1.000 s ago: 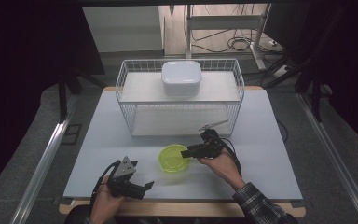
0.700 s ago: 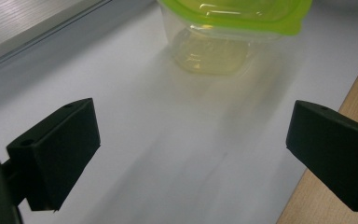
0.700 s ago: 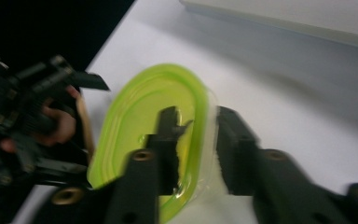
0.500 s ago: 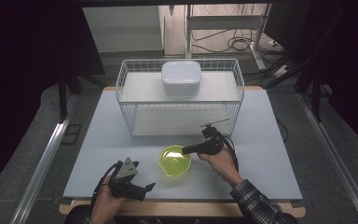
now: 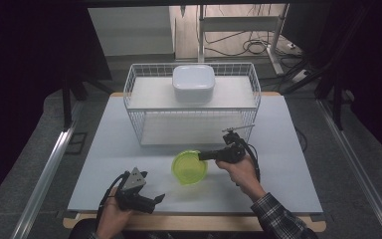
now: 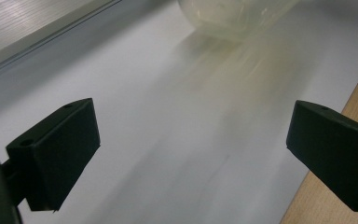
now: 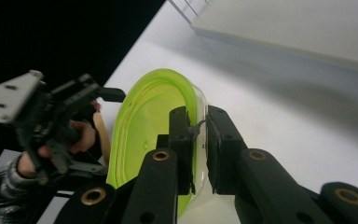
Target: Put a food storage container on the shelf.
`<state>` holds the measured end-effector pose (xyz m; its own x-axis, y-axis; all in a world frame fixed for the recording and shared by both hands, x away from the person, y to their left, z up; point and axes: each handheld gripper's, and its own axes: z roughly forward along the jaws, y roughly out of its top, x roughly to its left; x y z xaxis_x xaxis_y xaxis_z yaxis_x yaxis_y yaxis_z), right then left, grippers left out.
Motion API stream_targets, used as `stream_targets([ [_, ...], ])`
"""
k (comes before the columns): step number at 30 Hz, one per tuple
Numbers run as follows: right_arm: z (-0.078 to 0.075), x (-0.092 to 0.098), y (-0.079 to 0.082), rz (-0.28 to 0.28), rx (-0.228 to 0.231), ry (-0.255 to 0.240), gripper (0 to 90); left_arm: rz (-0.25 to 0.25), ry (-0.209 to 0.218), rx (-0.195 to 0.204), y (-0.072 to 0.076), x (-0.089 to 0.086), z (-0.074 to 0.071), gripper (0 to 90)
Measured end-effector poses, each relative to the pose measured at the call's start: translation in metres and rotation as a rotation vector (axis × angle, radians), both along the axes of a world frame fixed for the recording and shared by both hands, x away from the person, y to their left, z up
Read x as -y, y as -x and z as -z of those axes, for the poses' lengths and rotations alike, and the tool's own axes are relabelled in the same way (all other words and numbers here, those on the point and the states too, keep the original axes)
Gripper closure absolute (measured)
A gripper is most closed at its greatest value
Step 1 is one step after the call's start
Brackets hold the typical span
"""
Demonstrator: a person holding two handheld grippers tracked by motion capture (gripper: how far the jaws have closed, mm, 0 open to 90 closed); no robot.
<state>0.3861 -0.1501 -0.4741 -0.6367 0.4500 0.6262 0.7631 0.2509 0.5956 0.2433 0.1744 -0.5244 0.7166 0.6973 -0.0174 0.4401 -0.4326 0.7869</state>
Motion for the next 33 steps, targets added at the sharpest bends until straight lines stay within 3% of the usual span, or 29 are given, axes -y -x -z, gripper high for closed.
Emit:
stream_targets([
  [20, -0.068, 0.006, 0.004, 0.023, 0.099, -0.052, 82.0, 0.000, 0.014, 0.003, 0.000, 0.000, -0.001, 1.9],
  [33, -0.092, 0.016, -0.004, 0.066, 0.092, -0.116, 82.0, 0.001, 0.006, 0.003, 0.000, 0.000, -0.001, 1.8],
])
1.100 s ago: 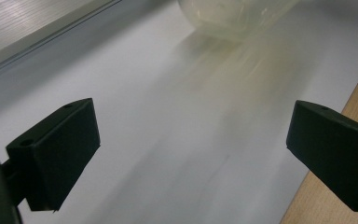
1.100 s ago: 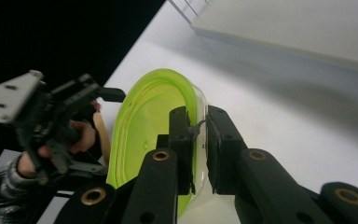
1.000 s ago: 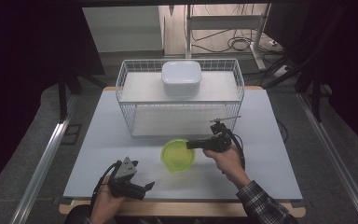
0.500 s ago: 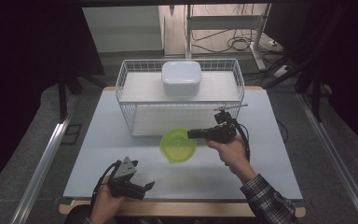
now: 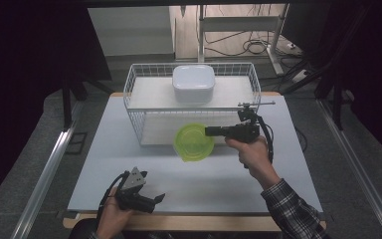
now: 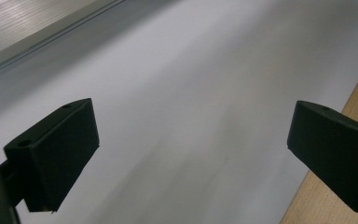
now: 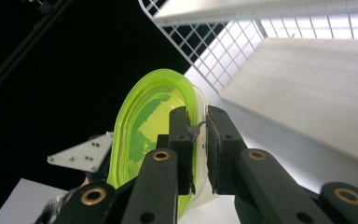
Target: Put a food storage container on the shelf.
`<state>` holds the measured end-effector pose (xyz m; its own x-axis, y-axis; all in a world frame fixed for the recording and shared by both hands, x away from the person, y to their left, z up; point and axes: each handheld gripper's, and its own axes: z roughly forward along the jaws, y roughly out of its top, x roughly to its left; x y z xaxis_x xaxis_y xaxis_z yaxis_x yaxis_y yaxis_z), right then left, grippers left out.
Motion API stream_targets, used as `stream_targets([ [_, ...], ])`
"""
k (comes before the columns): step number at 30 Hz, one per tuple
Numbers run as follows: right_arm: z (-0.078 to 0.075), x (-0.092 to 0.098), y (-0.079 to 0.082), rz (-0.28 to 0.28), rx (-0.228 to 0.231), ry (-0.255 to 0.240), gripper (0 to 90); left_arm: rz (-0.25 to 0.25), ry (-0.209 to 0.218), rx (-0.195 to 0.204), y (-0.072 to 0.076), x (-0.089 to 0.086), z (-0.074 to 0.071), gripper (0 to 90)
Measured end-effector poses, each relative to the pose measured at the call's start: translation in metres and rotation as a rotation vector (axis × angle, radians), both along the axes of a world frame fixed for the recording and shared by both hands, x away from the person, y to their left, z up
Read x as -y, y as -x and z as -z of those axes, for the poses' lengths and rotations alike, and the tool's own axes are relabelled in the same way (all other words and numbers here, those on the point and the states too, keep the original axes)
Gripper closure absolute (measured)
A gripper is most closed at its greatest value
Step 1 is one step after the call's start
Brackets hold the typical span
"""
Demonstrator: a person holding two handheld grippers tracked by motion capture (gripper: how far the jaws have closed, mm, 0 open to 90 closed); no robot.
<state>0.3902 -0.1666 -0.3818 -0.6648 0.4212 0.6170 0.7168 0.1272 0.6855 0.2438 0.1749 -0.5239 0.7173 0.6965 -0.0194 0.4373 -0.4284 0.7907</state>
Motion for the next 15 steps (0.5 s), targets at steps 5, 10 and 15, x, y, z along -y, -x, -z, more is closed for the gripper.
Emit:
stream_targets([
  [5, -0.020, 0.001, -0.002, 0.011, 0.017, -0.012, 82.0, -0.002, 0.004, -0.001, 0.000, 0.001, 0.000, 1.7],
  [10, -0.040, 0.002, -0.004, 0.017, 0.042, -0.026, 82.0, -0.005, 0.010, 0.000, 0.000, -0.001, 0.000, 1.5],
  [15, -0.057, 0.000, -0.008, 0.025, 0.057, -0.028, 82.0, -0.002, 0.009, 0.001, 0.000, 0.000, 0.000, 1.3],
])
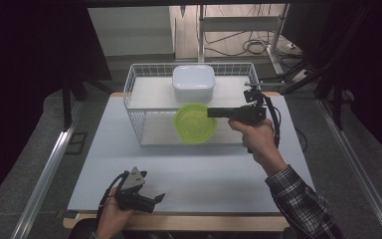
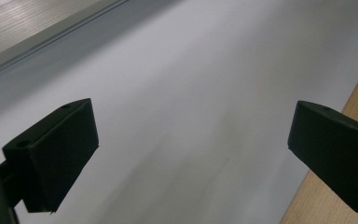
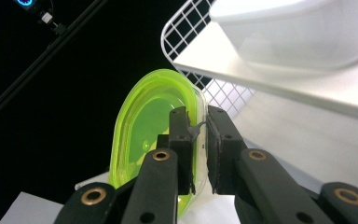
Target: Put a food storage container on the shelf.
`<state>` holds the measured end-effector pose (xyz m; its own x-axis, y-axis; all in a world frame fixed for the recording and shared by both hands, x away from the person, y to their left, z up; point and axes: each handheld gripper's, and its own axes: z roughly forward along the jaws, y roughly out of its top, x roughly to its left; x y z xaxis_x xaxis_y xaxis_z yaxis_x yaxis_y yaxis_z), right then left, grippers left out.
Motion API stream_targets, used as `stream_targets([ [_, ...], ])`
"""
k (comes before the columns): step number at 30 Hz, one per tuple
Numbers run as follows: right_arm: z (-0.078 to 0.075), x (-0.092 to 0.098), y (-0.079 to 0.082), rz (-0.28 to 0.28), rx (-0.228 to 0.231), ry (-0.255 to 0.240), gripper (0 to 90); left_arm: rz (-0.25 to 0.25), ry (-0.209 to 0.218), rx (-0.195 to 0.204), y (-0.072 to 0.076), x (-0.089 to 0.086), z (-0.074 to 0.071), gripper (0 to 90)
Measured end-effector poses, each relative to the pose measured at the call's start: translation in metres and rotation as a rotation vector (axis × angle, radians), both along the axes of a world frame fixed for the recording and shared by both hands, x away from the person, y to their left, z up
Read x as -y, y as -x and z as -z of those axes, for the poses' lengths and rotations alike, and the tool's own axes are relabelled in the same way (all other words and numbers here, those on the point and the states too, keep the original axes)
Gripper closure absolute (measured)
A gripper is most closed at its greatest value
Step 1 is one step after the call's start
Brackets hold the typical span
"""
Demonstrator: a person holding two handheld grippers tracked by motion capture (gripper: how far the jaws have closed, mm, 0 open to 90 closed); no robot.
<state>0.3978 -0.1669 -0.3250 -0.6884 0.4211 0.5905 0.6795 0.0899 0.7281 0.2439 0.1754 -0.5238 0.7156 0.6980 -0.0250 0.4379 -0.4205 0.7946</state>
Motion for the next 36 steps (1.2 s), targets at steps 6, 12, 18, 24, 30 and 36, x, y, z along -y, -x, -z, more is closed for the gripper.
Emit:
stream_targets([
  [6, -0.019, 0.000, -0.005, 0.018, 0.011, -0.021, 82.1, -0.002, 0.005, -0.003, 0.000, 0.000, 0.000, 1.3],
  [12, -0.041, 0.000, -0.011, 0.049, 0.038, -0.041, 82.0, 0.001, 0.000, -0.008, 0.000, 0.000, 0.000, 1.3],
  [18, -0.060, -0.007, -0.023, 0.100, 0.054, -0.043, 82.0, 0.000, 0.003, -0.009, 0.000, 0.000, 0.000, 1.2],
  [24, -0.068, -0.014, -0.041, 0.164, 0.054, -0.047, 82.0, 0.003, 0.003, -0.012, 0.000, -0.001, 0.000, 1.2],
  [30, -0.074, -0.020, -0.055, 0.239, 0.048, -0.063, 82.0, 0.005, 0.001, -0.011, 0.000, 0.000, 0.000, 1.2],
  [36, -0.076, -0.026, -0.066, 0.315, 0.030, -0.055, 82.0, 0.008, 0.003, -0.013, 0.000, -0.001, 0.001, 1.2],
])
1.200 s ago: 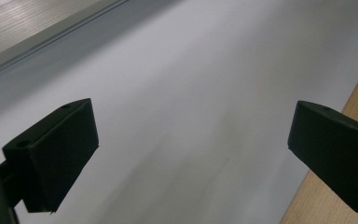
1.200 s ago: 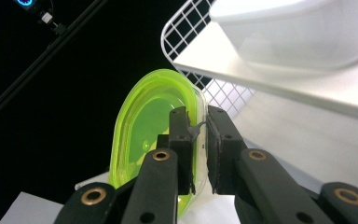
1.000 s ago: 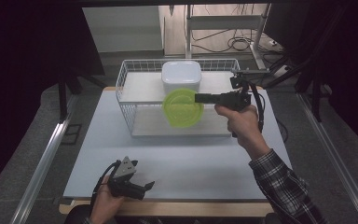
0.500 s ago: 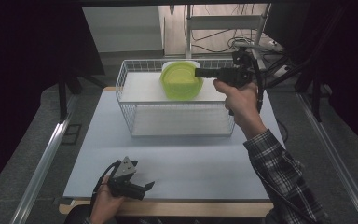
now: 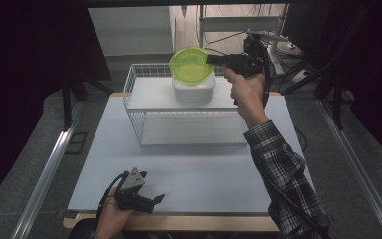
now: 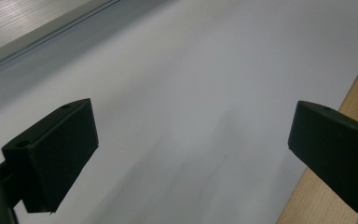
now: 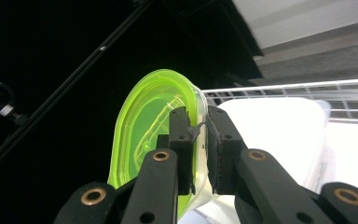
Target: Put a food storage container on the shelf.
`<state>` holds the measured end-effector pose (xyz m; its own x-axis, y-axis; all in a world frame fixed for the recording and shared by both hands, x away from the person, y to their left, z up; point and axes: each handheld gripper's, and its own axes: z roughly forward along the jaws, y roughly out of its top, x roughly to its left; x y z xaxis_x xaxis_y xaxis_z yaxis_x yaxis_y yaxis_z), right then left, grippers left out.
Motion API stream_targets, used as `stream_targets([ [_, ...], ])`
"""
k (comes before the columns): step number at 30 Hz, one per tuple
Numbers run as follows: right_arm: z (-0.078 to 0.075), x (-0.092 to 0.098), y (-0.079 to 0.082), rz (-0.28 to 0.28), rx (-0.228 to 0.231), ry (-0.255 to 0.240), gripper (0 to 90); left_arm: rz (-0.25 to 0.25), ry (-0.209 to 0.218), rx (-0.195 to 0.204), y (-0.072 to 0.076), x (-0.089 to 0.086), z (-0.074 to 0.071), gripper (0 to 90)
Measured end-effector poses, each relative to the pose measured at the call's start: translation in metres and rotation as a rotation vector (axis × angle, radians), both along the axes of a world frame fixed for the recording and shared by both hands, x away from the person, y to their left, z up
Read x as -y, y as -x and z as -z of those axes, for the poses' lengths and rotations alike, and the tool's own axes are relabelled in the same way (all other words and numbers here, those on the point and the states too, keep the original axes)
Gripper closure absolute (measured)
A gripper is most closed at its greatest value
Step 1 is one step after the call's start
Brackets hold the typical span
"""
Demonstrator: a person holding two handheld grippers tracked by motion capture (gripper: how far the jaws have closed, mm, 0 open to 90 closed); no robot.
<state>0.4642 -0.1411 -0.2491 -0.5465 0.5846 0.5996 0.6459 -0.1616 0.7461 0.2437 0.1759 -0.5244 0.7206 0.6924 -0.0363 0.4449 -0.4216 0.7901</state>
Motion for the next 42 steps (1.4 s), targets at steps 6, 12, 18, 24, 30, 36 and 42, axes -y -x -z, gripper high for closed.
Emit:
stream_targets([
  [6, 0.005, -0.001, -0.010, 0.052, -0.011, -0.002, 81.9, 0.006, -0.002, -0.003, 0.000, 0.001, 0.000, 1.3],
  [12, 0.011, -0.004, -0.017, 0.072, -0.022, -0.007, 81.9, 0.009, 0.000, -0.005, 0.000, 0.000, 0.001, 1.3],
  [18, 0.011, -0.009, -0.021, 0.090, -0.016, 0.004, 80.5, 0.013, -0.004, -0.003, 0.000, 0.000, 0.000, 1.3],
  [24, 0.010, -0.015, -0.022, 0.131, 0.019, 0.070, 78.2, 0.016, -0.007, -0.005, 0.000, 0.001, 0.001, 1.3],
  [30, 0.015, -0.012, -0.025, 0.155, 0.011, 0.073, 73.7, 0.019, -0.009, -0.009, 0.000, 0.001, 0.001, 1.3],
  [36, 0.016, -0.012, -0.027, 0.149, 0.014, 0.068, 72.3, 0.022, -0.014, -0.008, 0.000, 0.002, 0.001, 1.3],
  [42, 0.015, -0.010, -0.025, 0.141, 0.034, 0.074, 63.7, 0.019, -0.012, -0.007, 0.000, 0.002, 0.001, 1.3],
])
